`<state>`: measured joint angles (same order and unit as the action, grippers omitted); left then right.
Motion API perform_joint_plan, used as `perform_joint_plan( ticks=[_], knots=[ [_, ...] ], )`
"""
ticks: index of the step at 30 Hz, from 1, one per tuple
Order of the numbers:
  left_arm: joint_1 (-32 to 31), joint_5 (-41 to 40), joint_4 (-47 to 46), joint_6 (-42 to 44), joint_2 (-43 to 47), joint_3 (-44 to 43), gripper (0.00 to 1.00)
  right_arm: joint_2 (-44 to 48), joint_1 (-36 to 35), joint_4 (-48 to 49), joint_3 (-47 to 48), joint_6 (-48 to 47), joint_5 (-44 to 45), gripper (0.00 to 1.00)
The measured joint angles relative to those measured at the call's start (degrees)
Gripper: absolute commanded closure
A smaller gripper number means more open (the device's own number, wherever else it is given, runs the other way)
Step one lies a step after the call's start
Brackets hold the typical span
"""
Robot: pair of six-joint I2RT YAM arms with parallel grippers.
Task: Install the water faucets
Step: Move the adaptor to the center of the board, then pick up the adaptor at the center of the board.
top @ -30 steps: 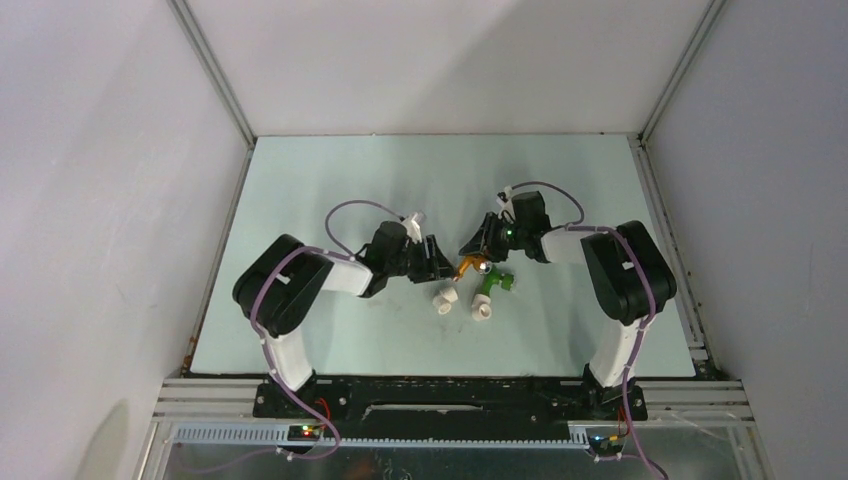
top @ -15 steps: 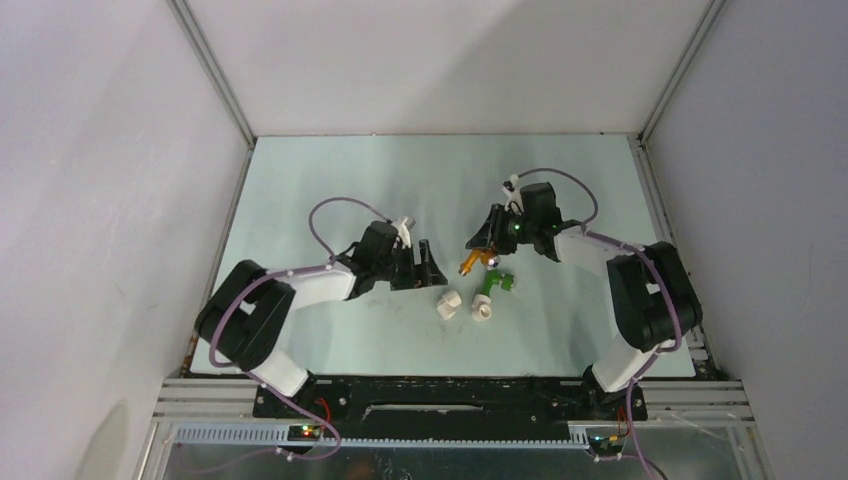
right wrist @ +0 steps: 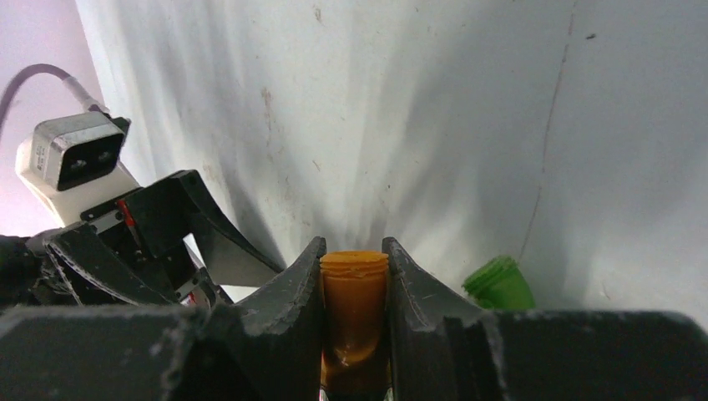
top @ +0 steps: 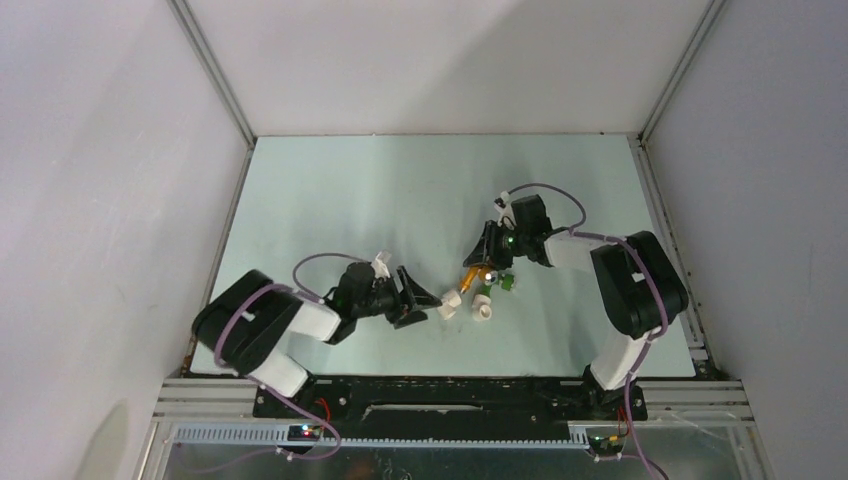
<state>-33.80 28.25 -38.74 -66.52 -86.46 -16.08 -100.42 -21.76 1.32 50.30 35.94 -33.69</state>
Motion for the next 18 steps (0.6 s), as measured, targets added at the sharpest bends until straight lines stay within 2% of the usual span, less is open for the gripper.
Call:
perform_joint_plan(
  ticks=[6, 10, 13, 18],
  knots=[
    [-2.0, 0.3, -27.9, -12.0, -16.1, 3.0, 0.31, -2.8, -1.6, 3.0, -0.1, 2.1, -1.2, 1.00],
    [-3.0, -1.1, -40.7, -15.7, -23.6, 3.5, 0.31, -2.9, -2.2, 4.5, -0.8, 2.7, -1.5, 1.00],
    [-3.2, -1.6, -43.5, -16.5, -25.2, 3.5, 0.32, -2.9, -2.4, 5.0, -1.2, 3.3, -1.7, 1.00],
    [-4.3, -2.8, -42.8, -15.8, -25.1, 2.6, 0.35, -2.9, -2.4, 5.5, -1.4, 4.0, -1.7, 1.00]
  ],
)
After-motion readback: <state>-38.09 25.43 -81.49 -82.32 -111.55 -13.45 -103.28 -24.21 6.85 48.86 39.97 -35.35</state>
